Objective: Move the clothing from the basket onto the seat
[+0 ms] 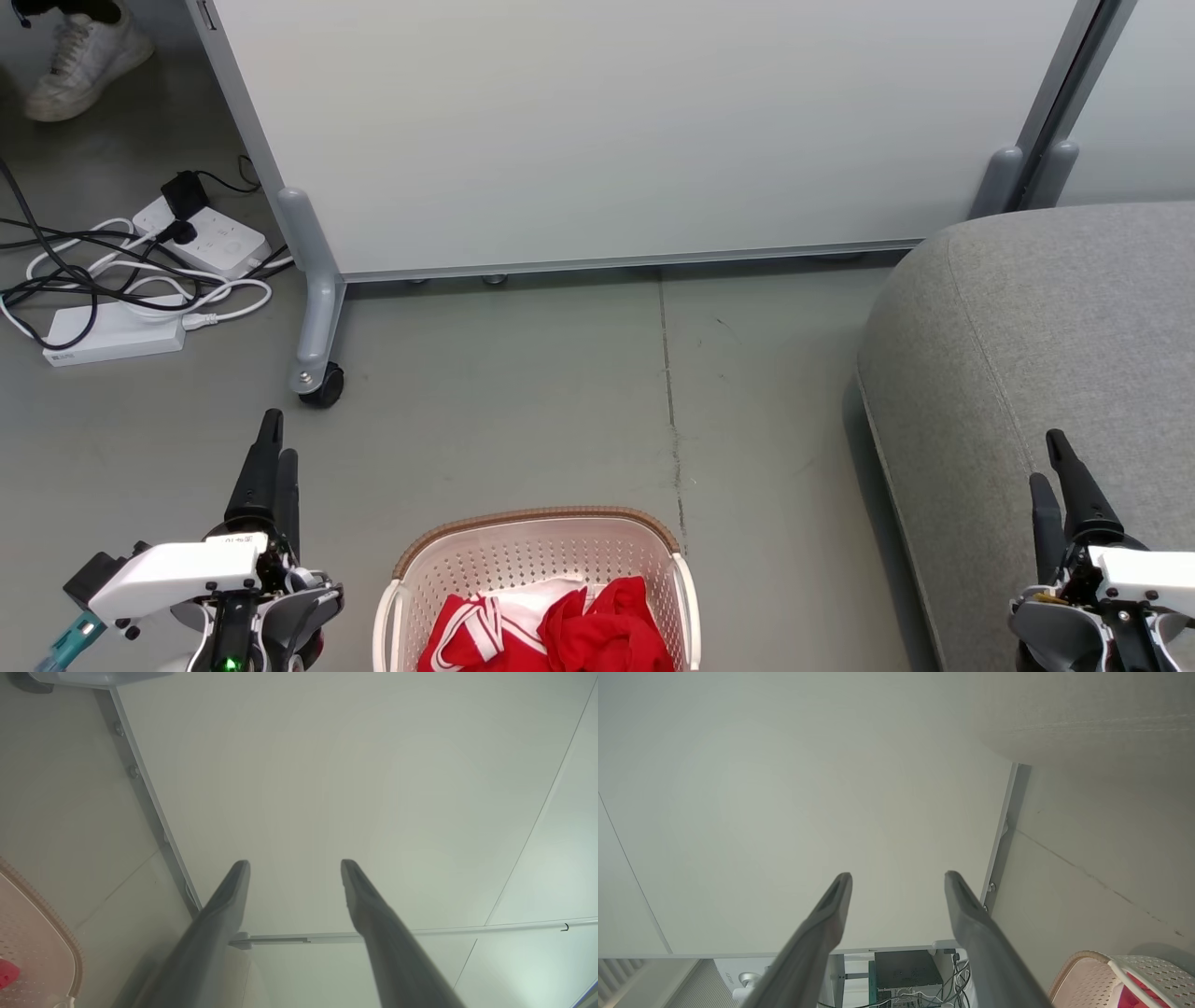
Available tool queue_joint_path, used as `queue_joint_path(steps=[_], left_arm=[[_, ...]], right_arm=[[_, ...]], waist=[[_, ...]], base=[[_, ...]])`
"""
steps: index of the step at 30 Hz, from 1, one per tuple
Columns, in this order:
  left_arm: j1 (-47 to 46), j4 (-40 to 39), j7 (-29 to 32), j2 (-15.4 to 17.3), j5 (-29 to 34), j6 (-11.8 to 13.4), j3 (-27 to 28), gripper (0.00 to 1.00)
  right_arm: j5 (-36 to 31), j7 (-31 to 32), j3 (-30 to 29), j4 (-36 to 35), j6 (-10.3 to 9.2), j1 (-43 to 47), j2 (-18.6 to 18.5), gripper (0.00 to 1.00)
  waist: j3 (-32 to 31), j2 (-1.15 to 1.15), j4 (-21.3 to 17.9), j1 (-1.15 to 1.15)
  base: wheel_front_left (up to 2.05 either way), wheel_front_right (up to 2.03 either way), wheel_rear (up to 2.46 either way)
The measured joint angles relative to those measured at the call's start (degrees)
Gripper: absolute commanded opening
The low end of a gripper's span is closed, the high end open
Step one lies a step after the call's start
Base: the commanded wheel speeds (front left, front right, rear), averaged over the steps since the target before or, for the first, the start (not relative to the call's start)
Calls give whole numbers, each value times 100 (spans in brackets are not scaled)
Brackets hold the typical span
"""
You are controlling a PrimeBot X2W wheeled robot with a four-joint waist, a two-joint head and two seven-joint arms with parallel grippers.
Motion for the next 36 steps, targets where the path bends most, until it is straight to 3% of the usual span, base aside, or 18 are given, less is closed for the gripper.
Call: queue_joint_path(steps=[11, 22, 36], left_arm=[[94, -126, -290, 11, 425, 0, 132, 100], [112, -509, -532, 25, 1341, 0, 356, 100], [276, -1223, -815, 49, 2689, 0, 377, 100]], right_arm=[[-875, -256, -193, 60, 0, -90, -14, 100], [-2129, -498, -192, -172, 0, -326, -31, 100], [-4085, -770, 435, -689, 2, -524, -387, 100]], waist=[[-23, 0, 6, 0], [-18, 0, 34, 0], [-17, 0, 117, 0]], base=[[0, 0, 0], [0, 0, 0], [0, 0, 0]])
